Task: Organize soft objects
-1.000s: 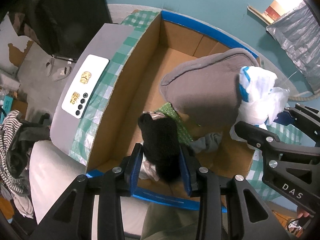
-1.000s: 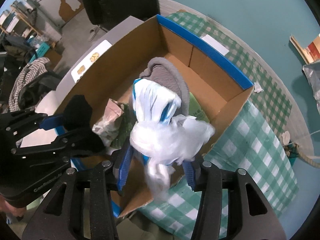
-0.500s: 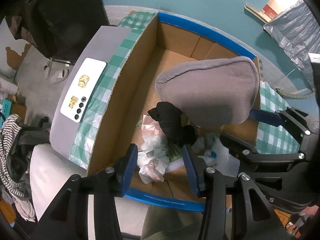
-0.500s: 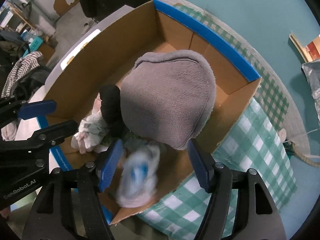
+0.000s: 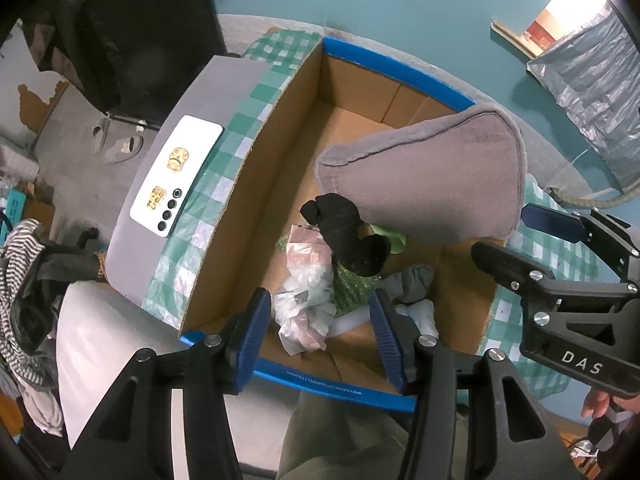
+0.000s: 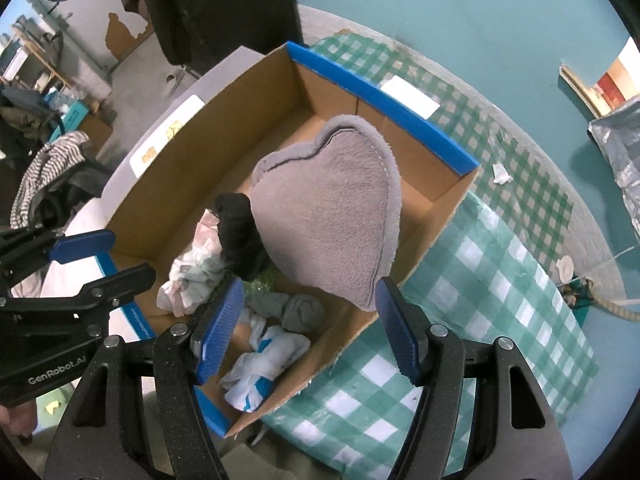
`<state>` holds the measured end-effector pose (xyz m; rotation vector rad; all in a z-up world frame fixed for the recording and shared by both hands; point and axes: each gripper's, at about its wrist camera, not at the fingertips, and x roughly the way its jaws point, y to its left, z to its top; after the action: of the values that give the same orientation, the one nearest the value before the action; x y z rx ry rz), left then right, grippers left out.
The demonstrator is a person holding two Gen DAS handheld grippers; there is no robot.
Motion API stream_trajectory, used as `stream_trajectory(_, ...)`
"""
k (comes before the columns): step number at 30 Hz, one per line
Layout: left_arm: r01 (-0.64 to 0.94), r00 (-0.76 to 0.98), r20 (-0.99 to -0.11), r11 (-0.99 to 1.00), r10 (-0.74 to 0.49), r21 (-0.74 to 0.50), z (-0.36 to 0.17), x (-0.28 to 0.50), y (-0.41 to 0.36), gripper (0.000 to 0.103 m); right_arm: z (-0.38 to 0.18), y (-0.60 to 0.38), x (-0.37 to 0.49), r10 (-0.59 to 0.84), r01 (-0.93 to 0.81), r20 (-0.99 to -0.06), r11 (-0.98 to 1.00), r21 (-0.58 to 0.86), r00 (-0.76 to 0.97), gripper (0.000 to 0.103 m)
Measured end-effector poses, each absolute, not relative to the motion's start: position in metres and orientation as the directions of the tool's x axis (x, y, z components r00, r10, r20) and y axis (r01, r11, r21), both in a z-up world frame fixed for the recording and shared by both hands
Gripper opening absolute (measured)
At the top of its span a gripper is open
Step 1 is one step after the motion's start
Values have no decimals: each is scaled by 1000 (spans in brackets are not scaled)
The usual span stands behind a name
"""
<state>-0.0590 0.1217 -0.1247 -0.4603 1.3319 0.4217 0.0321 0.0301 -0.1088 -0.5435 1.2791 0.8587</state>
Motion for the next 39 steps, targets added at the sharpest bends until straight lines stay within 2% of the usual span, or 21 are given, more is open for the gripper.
stream_trajectory(5, -535, 203, -978, 841, 36, -80, -111, -62, 119, 55, -96, 25, 31, 267, -796, -961, 596, 107, 71, 68)
stream_trajectory(17, -492, 316, -946, 864, 68, -102, -69, -62, 109, 79, -61, 6, 32, 297, -741, -945, 664, 102, 136, 68)
stream_trajectory(39, -386, 411, -905, 920, 104, -69, -15, -50, 89, 81, -1, -47, 44, 319, -608, -903, 789, 85, 288, 68)
